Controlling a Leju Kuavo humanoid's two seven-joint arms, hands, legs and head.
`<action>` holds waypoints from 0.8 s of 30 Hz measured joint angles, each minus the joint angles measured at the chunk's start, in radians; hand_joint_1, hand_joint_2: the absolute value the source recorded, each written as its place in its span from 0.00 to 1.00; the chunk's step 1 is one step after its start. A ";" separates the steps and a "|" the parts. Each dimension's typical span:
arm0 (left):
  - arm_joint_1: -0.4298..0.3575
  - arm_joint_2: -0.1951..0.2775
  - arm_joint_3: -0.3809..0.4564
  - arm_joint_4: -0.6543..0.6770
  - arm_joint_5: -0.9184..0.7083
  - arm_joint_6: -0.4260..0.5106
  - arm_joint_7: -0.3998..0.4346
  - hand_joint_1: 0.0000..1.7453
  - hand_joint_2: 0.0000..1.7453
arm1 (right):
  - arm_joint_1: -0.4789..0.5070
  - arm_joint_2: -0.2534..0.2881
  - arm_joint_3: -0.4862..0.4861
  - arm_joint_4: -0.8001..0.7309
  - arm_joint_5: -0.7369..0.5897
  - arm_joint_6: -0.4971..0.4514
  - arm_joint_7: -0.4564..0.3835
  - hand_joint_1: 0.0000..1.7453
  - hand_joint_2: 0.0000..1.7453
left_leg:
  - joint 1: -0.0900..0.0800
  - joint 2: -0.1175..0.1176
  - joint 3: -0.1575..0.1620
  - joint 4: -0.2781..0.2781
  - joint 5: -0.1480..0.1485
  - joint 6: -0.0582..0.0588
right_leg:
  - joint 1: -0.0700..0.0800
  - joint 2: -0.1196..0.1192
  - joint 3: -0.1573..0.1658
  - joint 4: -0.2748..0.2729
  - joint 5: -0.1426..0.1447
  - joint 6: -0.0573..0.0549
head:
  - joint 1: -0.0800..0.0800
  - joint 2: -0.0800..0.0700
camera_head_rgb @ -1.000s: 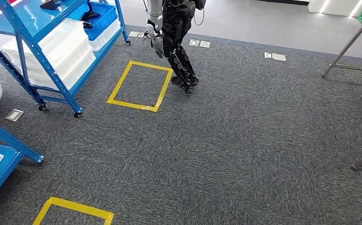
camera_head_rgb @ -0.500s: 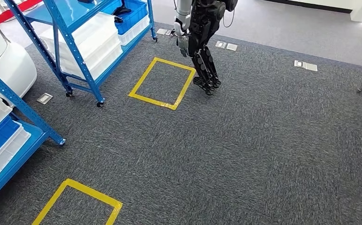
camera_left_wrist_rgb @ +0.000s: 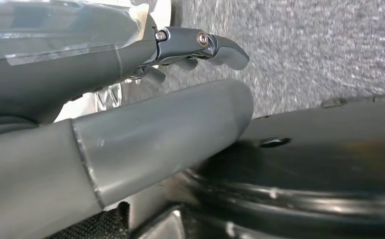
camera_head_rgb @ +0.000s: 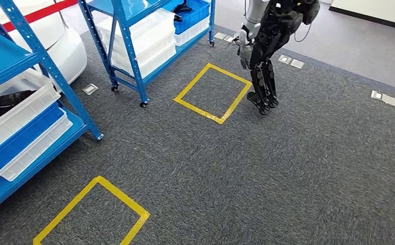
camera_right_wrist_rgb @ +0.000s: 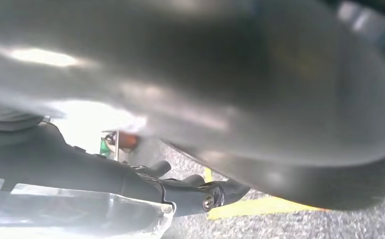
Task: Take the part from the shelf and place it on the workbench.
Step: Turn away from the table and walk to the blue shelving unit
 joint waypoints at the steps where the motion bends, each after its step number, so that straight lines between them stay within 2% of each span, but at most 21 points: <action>1: -0.001 0.005 0.000 0.000 -0.005 -0.012 0.004 0.00 0.00 | -0.001 0.003 -0.008 0.000 -0.009 0.000 0.009 0.00 0.00 | -0.001 -0.008 -0.004 0.001 0.001 -0.006 | -0.001 0.013 0.004 -0.023 0.009 -0.005 | 0.000 0.000; 2: -0.001 0.011 -0.001 0.000 -0.012 -0.024 0.007 0.00 0.00 | -0.004 0.007 -0.017 0.000 -0.017 -0.001 0.017 0.00 0.00 | -0.002 -0.016 -0.008 0.002 0.003 -0.012 | 0.000 0.017 0.005 -0.029 0.011 -0.012 | -0.001 0.000; 3: 0.000 0.016 -0.002 0.000 -0.020 -0.034 0.009 0.00 0.00 | -0.005 0.012 -0.025 0.000 -0.025 -0.003 0.023 0.00 0.00 | 0.000 -0.024 -0.012 0.001 0.005 -0.017 | 0.001 0.007 0.006 -0.029 0.014 -0.020 | -0.003 0.000; 4: 0.000 0.022 -0.004 0.000 -0.028 -0.044 0.010 0.00 0.00 | -0.006 0.016 -0.035 0.000 -0.032 -0.006 0.026 0.00 0.00 | 0.001 -0.016 -0.015 0.006 0.003 -0.021 | 0.001 -0.003 0.008 -0.031 0.016 -0.026 | -0.005 0.000; 7: 0.000 0.033 -0.010 0.000 -0.041 -0.067 0.010 0.00 0.00 | -0.005 0.024 -0.053 0.000 -0.042 -0.015 0.033 0.00 0.00 | -0.001 0.045 -0.031 0.038 -0.021 -0.031 | -0.002 -0.027 0.013 -0.035 0.020 -0.037 | -0.011 0.000; 10: 0.000 0.035 -0.012 0.000 -0.042 -0.069 0.010 0.00 0.00 | -0.004 0.024 -0.054 0.000 -0.043 -0.016 0.033 0.00 0.00 | -0.001 0.057 -0.036 0.048 -0.028 -0.032 | -0.001 -0.030 0.013 -0.035 0.020 -0.039 | -0.015 0.000; 12: -0.001 0.041 -0.018 0.000 -0.049 -0.072 0.010 0.00 0.00 | -0.001 0.025 -0.062 0.000 -0.043 -0.018 0.029 0.00 0.00 | 0.001 0.080 -0.081 0.137 -0.074 -0.037 | 0.002 -0.048 0.012 -0.035 0.018 -0.047 | -0.020 0.000; 13: -0.001 0.045 -0.022 0.000 -0.053 -0.073 0.012 0.00 0.00 | 0.002 0.025 -0.068 0.000 -0.042 -0.021 0.024 0.00 0.00 | 0.002 0.092 -0.119 0.211 -0.104 -0.040 | 0.004 -0.065 0.009 -0.035 0.016 -0.052 | -0.022 0.000; 14: -0.002 0.046 -0.025 0.000 -0.049 -0.057 0.025 0.00 0.00 | 0.006 0.025 -0.072 0.000 -0.029 -0.020 0.013 0.00 0.00 | 0.005 0.112 -0.122 0.222 -0.101 -0.042 | 0.007 -0.090 0.010 -0.035 0.013 -0.057 | -0.024 0.000; 16: -0.005 0.035 -0.027 0.000 -0.030 0.000 0.064 0.00 0.00 | 0.011 0.019 -0.072 0.000 0.010 -0.012 -0.014 0.00 0.00 | 0.006 0.164 -0.064 0.122 -0.052 -0.038 | 0.014 -0.131 0.016 -0.034 0.004 -0.054 | -0.026 0.000; 17: -0.008 0.025 -0.027 -0.001 -0.016 0.036 0.086 0.00 0.00 | 0.013 0.015 -0.068 0.000 0.033 -0.005 -0.028 0.00 0.00 | 0.005 0.184 -0.020 0.042 -0.020 -0.032 | 0.018 -0.147 0.020 -0.034 -0.001 -0.050 | -0.026 0.000; 18: -0.011 0.016 -0.026 -0.001 -0.008 0.060 0.098 0.00 0.00 | 0.013 0.011 -0.064 0.000 0.046 -0.001 -0.036 0.00 0.00 | 0.001 0.192 -0.011 0.022 -0.020 -0.026 | 0.021 -0.155 0.023 -0.034 -0.004 -0.045 | -0.025 0.000; 20: -0.015 0.002 -0.025 -0.002 0.001 0.087 0.111 0.00 0.00 | 0.011 0.004 -0.054 0.000 0.061 0.004 -0.044 0.00 0.00 | 0.000 0.166 -0.012 0.016 -0.019 -0.011 | 0.021 -0.172 0.031 -0.036 -0.009 -0.035 | -0.022 0.000; 21: -0.016 -0.003 -0.025 -0.002 0.003 0.093 0.114 0.00 0.00 | 0.010 0.002 -0.049 0.000 0.064 0.005 -0.047 0.00 0.00 | 0.002 0.154 -0.010 0.011 -0.015 -0.003 | 0.020 -0.161 0.033 -0.029 -0.016 -0.031 | -0.021 0.000; 22: -0.017 -0.007 -0.025 -0.002 0.004 0.097 0.116 0.00 0.00 | 0.011 0.000 -0.045 0.000 0.066 0.006 -0.049 0.00 0.00 | 0.005 0.142 -0.007 0.007 -0.011 0.005 | 0.018 -0.139 0.026 -0.003 -0.031 -0.029 | -0.018 0.000; 24: -0.021 -0.011 -0.024 -0.004 0.005 0.102 0.117 0.00 0.00 | 0.009 -0.003 -0.042 -0.001 0.068 0.008 -0.054 0.00 0.00 | 0.008 0.118 -0.005 0.003 -0.006 0.015 | 0.016 -0.079 -0.025 0.110 -0.085 -0.032 | -0.009 0.000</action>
